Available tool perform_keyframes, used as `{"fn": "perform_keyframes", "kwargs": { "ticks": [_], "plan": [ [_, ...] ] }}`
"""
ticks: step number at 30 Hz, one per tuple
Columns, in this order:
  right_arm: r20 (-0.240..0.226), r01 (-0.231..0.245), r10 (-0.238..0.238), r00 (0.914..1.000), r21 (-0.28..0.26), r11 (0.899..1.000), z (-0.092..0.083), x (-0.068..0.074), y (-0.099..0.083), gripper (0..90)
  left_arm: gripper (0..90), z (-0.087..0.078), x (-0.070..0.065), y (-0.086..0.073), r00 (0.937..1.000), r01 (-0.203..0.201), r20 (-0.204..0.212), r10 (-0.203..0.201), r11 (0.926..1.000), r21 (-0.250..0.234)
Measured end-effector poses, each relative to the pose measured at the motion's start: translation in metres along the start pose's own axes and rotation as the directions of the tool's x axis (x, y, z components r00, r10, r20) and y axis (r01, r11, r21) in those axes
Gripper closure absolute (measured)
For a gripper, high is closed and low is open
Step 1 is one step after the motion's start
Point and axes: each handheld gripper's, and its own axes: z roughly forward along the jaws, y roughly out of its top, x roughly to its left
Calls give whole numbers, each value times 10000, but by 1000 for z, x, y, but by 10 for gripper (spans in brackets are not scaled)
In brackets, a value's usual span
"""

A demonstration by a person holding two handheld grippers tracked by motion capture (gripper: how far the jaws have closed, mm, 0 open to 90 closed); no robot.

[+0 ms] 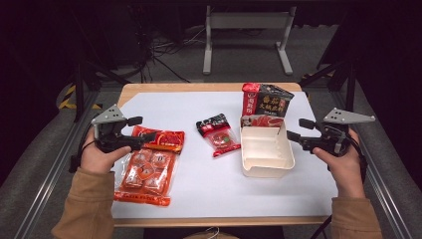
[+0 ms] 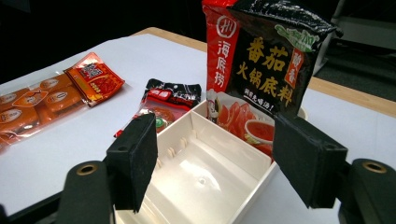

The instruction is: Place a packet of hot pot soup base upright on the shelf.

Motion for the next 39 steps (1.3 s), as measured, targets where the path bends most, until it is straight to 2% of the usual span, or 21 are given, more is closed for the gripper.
{"fn": "perform_keyframes", "kwargs": {
  "ticks": [2,5,11,14,17,20,24,29,33,34,39],
  "plan": [
    [-19,-17,17,10000,74,10000,2,0,-2,314,179,-1,6,-4,9961,882,-60,-882,9961,-34],
    [-29,-28,29,10000,163,9999,4,0,-3,312,155,-3,15,-7,9952,912,-338,-915,9958,-115],
    [31,-83,83,10000,219,9997,4,-1,-6,311,97,-3,29,-14,9890,1333,-619,-1340,9910,-141],
    [92,-116,114,9999,226,9997,3,-1,-8,311,68,-3,36,-18,9861,1531,-614,-1546,9878,-275],
    [129,-154,151,9998,238,9996,2,-2,-9,311,46,-3,42,-23,9858,1531,-627,-1558,9871,-457],
    [136,-168,164,9998,302,9994,3,-2,-11,311,46,-1,50,-30,9774,1743,-1093,-1809,9824,-672],
    [155,-180,174,9997,369,9992,4,-2,-12,311,93,2,59,-41,9735,1719,-1369,-1830,9811,-888],
    [202,-228,220,9996,391,9990,5,-3,-13,311,163,12,70,-52,9709,1624,-1674,-1715,9845,-666],
    [223,-177,166,9996,493,9986,6,-1,-14,311,177,16,76,-56,9680,1689,-1805,-1746,9845,-463],
    [235,-158,145,9996,536,9984,7,-1,-14,311,177,17,78,-57,9659,1786,-1829,-1831,9831,-410],
    [248,-196,180,9995,656,9977,9,-1,-18,311,221,27,87,-63,9634,1941,-1886,-1904,9810,11]
  ]
}}
